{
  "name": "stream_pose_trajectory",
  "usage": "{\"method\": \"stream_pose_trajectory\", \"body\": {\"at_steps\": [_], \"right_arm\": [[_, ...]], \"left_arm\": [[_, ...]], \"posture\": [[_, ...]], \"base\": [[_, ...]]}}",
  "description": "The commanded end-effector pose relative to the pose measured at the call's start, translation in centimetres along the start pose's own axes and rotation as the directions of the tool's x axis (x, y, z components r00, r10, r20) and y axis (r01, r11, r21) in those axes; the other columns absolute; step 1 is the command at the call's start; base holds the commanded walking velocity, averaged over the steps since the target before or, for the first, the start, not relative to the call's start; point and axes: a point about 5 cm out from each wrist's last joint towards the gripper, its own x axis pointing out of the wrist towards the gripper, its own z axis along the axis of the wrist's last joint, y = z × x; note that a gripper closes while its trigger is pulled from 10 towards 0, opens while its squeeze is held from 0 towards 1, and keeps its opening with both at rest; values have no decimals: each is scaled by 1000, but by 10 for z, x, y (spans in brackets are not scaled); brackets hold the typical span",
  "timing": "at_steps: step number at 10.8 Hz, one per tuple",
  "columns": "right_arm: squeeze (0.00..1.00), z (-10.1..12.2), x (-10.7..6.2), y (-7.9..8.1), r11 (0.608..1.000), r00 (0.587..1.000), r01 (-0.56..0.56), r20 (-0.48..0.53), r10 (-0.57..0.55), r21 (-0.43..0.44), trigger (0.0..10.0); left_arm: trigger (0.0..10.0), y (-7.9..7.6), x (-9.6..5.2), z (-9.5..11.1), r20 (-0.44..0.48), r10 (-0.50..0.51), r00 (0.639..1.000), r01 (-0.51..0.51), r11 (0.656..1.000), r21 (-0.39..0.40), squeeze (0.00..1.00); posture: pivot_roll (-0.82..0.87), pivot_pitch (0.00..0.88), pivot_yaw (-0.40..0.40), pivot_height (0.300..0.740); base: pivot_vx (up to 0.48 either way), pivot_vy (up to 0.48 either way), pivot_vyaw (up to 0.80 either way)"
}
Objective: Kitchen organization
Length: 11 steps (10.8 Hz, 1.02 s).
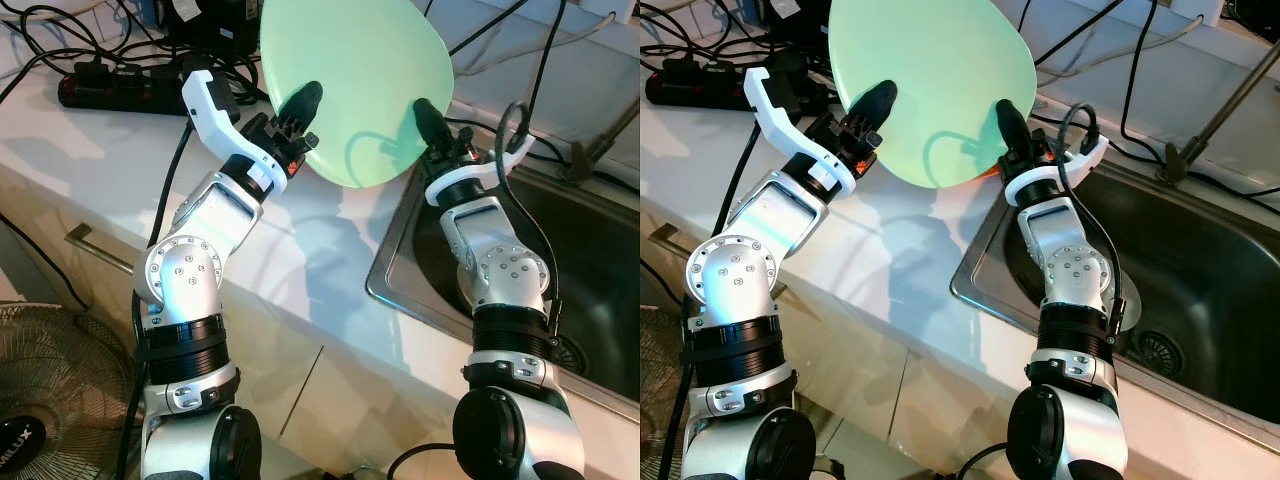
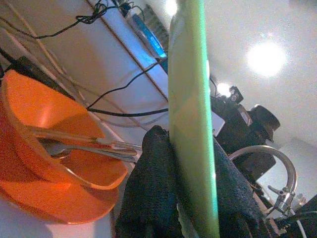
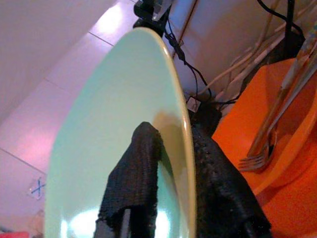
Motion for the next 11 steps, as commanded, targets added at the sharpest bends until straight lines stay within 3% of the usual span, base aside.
{"method": "stream_pose_trajectory", "body": {"at_steps": [1, 3, 8, 9, 11], "right_arm": [[0, 9, -2, 5, 1000, 999, -30, 36, 30, 2, 0], [0, 9, -3, 6, 999, 999, -37, 40, 37, 12, 0], [0, 8, -3, 7, 998, 998, -52, 45, 50, 27, 0], [0, 8, -3, 7, 998, 998, -51, 47, 50, 27, 0], [0, 13, -4, 8, 998, 995, -57, 81, 54, 31, 0]], "left_arm": [[10000, -9, 4, -8, -28, -44, 999, 43, 998, -45, 0], [10000, -7, 4, -11, -40, -34, 999, 32, 999, -44, 0], [10000, -3, 4, -19, -106, -2, 994, 6, 999, 44, 0], [10000, -4, 4, -21, -114, -5, 993, 10, 999, 38, 1000], [10000, -4, 4, -23, -125, 1, 992, 5, 999, 48, 1000]], "posture": [[46, 59, -153, 740], [46, 59, -153, 740], [47, 59, -152, 740], [46, 59, -153, 740], [47, 60, -154, 740]], "base": [[0, 0, 0], [0, 0, 0], [0, 0, 0], [0, 0, 0], [0, 0, 0]]}}
